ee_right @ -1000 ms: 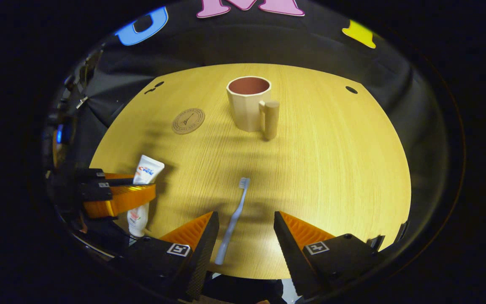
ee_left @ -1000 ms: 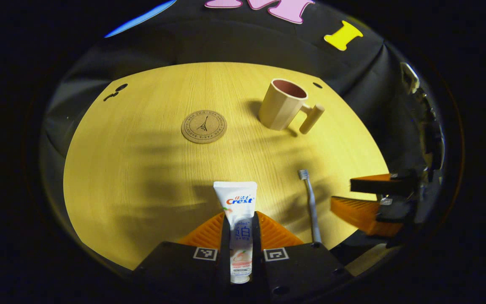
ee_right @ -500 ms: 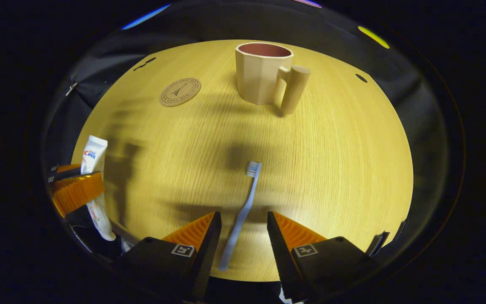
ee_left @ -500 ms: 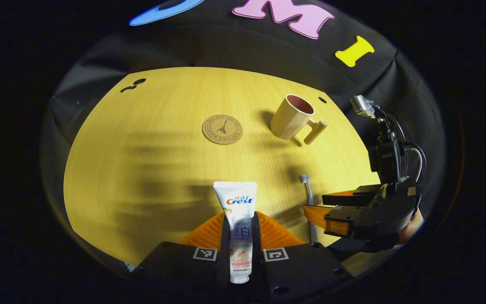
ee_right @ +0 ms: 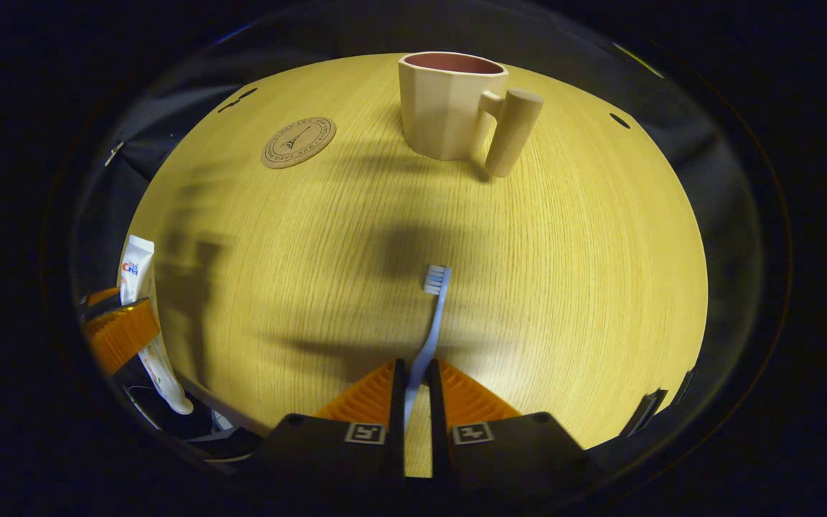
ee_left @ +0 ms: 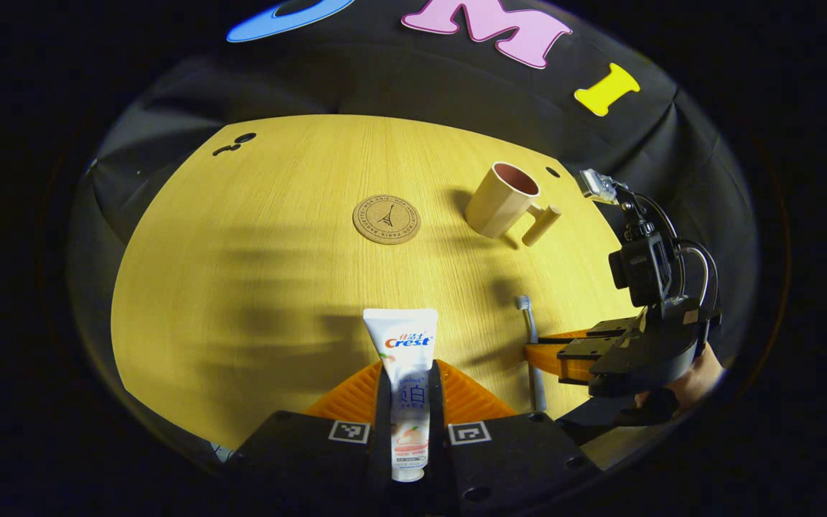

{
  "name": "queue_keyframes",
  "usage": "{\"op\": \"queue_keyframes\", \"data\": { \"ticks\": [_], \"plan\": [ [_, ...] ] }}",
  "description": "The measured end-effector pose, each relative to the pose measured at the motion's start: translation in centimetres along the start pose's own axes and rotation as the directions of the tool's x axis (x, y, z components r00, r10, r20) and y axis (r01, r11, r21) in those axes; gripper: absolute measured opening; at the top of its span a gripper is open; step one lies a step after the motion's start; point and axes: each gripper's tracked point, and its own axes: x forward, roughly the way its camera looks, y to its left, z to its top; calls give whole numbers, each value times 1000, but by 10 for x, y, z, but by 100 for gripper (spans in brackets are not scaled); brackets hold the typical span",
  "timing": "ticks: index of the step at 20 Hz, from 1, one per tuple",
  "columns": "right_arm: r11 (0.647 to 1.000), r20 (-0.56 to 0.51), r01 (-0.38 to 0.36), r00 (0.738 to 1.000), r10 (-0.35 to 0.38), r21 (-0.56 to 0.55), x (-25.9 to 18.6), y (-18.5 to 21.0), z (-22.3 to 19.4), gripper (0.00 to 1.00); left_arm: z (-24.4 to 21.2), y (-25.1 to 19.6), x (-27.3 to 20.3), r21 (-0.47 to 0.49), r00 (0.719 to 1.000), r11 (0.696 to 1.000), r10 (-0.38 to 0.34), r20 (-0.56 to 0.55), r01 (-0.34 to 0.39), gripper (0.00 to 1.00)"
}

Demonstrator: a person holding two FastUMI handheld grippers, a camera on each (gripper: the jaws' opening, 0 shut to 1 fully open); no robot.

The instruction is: Put the toothbrush and toothpaste on the desktop into the cup, then pick up the cup and place it on the coaster on the desktop.

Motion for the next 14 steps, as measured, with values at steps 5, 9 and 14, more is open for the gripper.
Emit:
{"op": "queue_keyframes", "data": {
  "ticks": [5,9,14],
  "plan": [
    [999,26,-25,999,24,23,-3,-1,-2,7,14,-9,-6,-24,999,999,-25,38,26,25],
    [994,140,-86,987,76,70,-22,-4,7,7,62,-33,-17,-64,976,989,-116,182,130,30],
    [978,314,-172,941,126,122,-62,-15,32,7,145,-74,-35,-50,881,957,-241,407,285,25]
  ]
}}
